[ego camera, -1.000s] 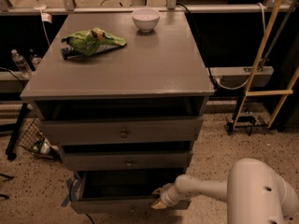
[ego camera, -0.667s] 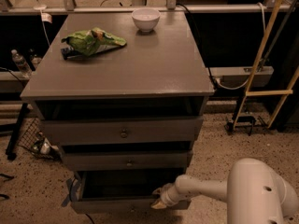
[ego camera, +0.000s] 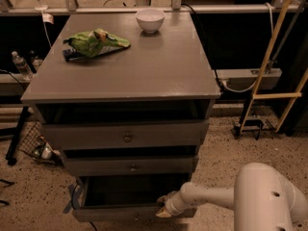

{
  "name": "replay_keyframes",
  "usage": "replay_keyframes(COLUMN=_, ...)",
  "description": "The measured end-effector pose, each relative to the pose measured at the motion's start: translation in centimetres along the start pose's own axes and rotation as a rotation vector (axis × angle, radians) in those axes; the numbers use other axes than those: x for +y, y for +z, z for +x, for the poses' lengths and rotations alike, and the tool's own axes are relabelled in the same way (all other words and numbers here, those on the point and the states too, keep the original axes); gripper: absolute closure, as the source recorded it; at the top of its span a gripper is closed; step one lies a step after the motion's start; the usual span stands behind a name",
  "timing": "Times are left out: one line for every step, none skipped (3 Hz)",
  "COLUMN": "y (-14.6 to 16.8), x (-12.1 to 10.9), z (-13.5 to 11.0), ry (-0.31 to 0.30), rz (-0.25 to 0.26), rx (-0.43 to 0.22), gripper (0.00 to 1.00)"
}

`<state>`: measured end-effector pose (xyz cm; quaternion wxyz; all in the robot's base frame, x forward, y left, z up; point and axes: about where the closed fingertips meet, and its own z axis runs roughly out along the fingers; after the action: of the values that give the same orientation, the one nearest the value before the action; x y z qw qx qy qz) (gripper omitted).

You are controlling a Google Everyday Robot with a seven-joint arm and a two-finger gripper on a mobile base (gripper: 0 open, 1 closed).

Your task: Open bottom drawer

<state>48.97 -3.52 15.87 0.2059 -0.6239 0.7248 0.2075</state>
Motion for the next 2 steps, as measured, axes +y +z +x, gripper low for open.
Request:
replay_keyframes(y=0.0, x=0.0, z=0.0, ry=0.0, rz=0.0, rx=0.0, gripper=0.75)
replay_keyframes(y=0.01, x=0.01, z=0.0, ry=0.0, rz=0.0, rx=0.0, gripper=0.51)
